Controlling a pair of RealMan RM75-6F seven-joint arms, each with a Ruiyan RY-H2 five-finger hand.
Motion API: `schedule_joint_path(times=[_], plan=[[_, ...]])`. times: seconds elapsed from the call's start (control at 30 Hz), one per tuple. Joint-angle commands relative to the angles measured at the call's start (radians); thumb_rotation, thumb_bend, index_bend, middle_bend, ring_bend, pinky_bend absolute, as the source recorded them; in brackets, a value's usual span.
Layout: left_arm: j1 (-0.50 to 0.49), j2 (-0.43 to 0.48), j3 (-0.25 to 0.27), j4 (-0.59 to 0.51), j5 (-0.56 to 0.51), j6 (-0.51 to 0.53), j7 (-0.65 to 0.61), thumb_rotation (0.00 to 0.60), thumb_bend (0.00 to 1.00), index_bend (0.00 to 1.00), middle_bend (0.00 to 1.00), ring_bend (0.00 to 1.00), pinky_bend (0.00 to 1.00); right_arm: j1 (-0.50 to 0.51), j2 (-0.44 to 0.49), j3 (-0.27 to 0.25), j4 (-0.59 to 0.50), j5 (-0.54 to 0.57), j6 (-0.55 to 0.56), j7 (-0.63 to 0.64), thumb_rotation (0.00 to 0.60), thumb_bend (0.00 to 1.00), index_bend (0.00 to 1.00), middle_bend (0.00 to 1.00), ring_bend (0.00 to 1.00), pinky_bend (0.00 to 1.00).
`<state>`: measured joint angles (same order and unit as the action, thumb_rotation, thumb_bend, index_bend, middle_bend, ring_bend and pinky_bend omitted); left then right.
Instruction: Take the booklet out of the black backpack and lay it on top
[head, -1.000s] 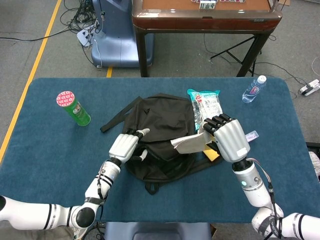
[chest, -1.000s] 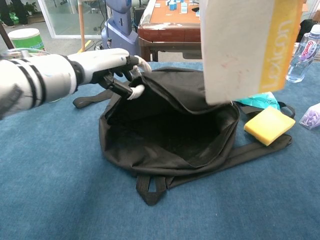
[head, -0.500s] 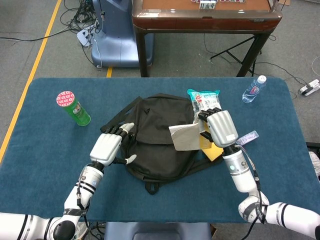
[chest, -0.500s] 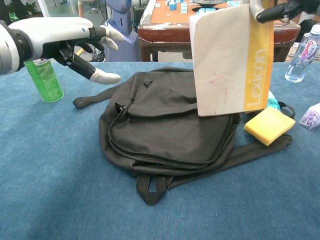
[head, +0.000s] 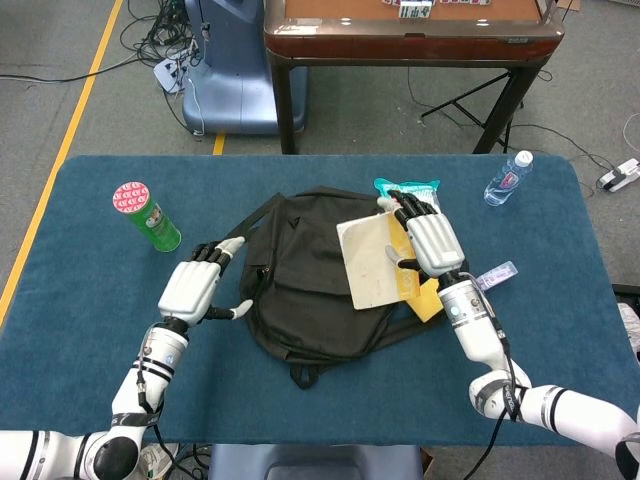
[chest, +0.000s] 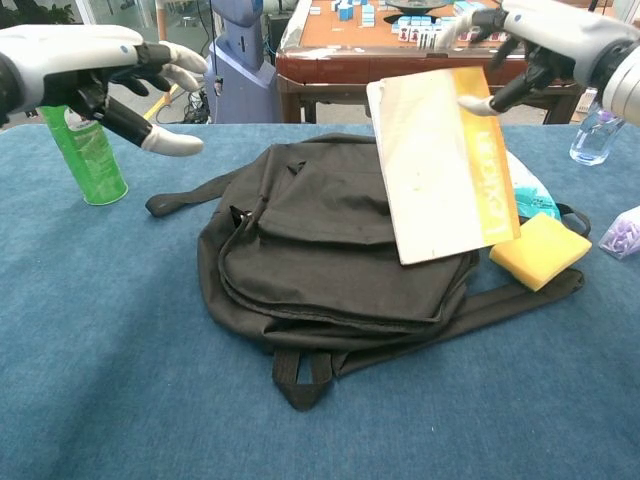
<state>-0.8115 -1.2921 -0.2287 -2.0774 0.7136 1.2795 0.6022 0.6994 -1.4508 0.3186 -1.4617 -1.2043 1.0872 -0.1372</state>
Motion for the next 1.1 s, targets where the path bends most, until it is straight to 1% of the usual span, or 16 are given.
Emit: schedule_joint_path(times=[0.03,0.1,0.23,0.27,0.3,0.37,0.47,0.53,0.57,0.63,0.77,0.93,1.1], plan=[[0.019,0.018,0.002,0.011,0.004,-0.003,-0.029,0.443,0.25,0.00,0.10,0.09,0.07,-0.010,0.026,0.006,0.000,-0.019,0.036,-0.003,0.600,0.21,0.00,0.00,0.00,0.07],[0.030,0.029,0.007,0.018,0.015,-0.003,-0.045,0.482,0.25,0.00,0.10,0.09,0.07,-0.022,0.045,0.007,-0.013,-0.027,0.057,0.002,0.600,0.21,0.00,0.00,0.00,0.07],[0.060,0.047,0.026,0.038,0.060,0.008,-0.074,0.523,0.25,0.00,0.10,0.09,0.07,-0.065,0.102,-0.005,-0.062,-0.049,0.108,-0.004,0.600,0.22,0.00,0.05,0.00,0.06],[0.071,0.051,0.035,0.047,0.080,0.016,-0.079,0.535,0.25,0.00,0.10,0.09,0.07,-0.084,0.120,-0.016,-0.079,-0.063,0.132,-0.010,0.600,0.24,0.00,0.07,0.00,0.06],[0.080,0.053,0.042,0.055,0.097,0.023,-0.085,0.561,0.25,0.00,0.10,0.09,0.07,-0.100,0.135,-0.027,-0.091,-0.076,0.150,-0.017,0.600,0.26,0.00,0.09,0.02,0.07],[0.107,0.055,0.057,0.078,0.143,0.049,-0.104,0.595,0.25,0.00,0.10,0.09,0.07,-0.144,0.170,-0.061,-0.116,-0.108,0.195,-0.033,0.600,0.29,0.00,0.13,0.06,0.09],[0.153,0.057,0.078,0.117,0.206,0.092,-0.144,0.600,0.25,0.01,0.10,0.09,0.07,-0.219,0.225,-0.109,-0.154,-0.139,0.257,-0.026,0.600,0.35,0.09,0.22,0.18,0.20],[0.186,0.067,0.091,0.136,0.233,0.112,-0.174,0.600,0.25,0.04,0.10,0.09,0.07,-0.275,0.261,-0.141,-0.177,-0.153,0.299,-0.002,0.600,0.39,0.21,0.29,0.26,0.29],[0.200,0.073,0.097,0.142,0.240,0.117,-0.188,0.600,0.25,0.05,0.10,0.09,0.07,-0.298,0.275,-0.154,-0.184,-0.159,0.315,0.010,0.600,0.41,0.26,0.32,0.29,0.33],[0.234,0.089,0.113,0.149,0.257,0.128,-0.218,0.600,0.25,0.08,0.10,0.09,0.07,-0.351,0.302,-0.186,-0.192,-0.174,0.355,0.032,0.600,0.43,0.32,0.35,0.33,0.37],[0.300,0.113,0.152,0.158,0.300,0.158,-0.254,0.600,0.25,0.11,0.10,0.09,0.07,-0.435,0.336,-0.239,-0.196,-0.204,0.413,0.085,0.600,0.46,0.41,0.40,0.38,0.41],[0.389,0.121,0.202,0.156,0.366,0.222,-0.283,0.600,0.25,0.12,0.10,0.10,0.07,-0.515,0.352,-0.297,-0.183,-0.245,0.458,0.125,0.600,0.47,0.47,0.45,0.42,0.46],[0.463,0.099,0.233,0.166,0.450,0.292,-0.312,0.600,0.25,0.12,0.10,0.10,0.07,-0.571,0.330,-0.310,-0.169,-0.251,0.502,0.143,0.600,0.47,0.50,0.48,0.46,0.46]])
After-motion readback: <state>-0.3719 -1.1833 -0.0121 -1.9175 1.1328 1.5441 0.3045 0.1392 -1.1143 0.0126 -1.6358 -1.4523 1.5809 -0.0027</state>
